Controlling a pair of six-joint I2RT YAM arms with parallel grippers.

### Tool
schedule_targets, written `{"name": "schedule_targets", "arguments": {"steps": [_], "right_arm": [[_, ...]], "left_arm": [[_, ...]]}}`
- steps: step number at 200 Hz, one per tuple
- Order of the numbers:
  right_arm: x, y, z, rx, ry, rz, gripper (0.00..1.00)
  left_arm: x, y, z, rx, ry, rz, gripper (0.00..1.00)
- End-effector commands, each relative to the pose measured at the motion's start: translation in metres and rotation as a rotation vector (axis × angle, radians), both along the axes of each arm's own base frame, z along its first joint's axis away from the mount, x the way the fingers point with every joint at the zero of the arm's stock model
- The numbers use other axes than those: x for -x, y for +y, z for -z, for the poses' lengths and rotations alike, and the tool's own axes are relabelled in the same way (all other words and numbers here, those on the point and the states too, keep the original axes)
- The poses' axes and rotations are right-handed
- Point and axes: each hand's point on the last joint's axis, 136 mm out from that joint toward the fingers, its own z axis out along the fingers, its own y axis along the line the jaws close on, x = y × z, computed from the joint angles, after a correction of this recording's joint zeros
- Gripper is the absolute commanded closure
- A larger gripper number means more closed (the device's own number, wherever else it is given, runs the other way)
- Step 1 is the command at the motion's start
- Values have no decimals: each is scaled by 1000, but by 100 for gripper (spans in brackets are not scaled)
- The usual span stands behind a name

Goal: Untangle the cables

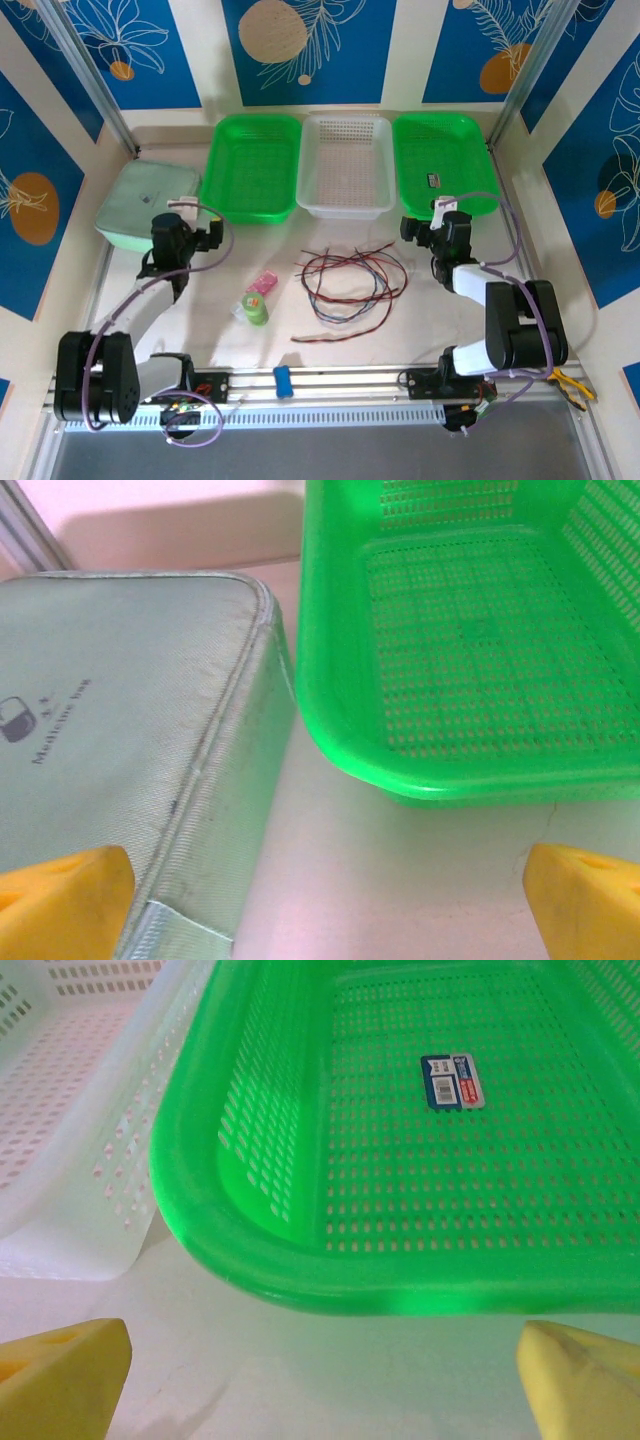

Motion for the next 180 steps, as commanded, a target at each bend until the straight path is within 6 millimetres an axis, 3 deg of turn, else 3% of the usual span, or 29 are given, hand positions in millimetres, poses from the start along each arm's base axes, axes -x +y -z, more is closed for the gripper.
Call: {"name": "schedule_targets", "arguments": {"steps": [1, 41, 96, 113, 138, 166, 180], "right_arm": [[7, 0, -9, -7, 39, 31, 1], [23, -4, -14, -66, 107, 95, 1], [69, 10, -40, -82, 223, 148, 1], [85, 24, -51, -77, 239, 96, 1], [115, 61, -60, -137, 278, -37, 1], [149, 103, -54, -204, 371, -176, 7], [165, 113, -44, -200, 457, -170, 9]], "left_arm": [[16, 10, 4, -21, 132, -61, 1], [32, 8, -13, 1, 184, -97, 1], [54, -30, -39, 1, 300, -19, 0], [63, -42, -43, 6, 333, 12, 0], [77, -67, -50, -3, 354, 100, 0], [89, -90, -54, 7, 355, 165, 0], [93, -96, -56, -2, 363, 168, 0]]}}
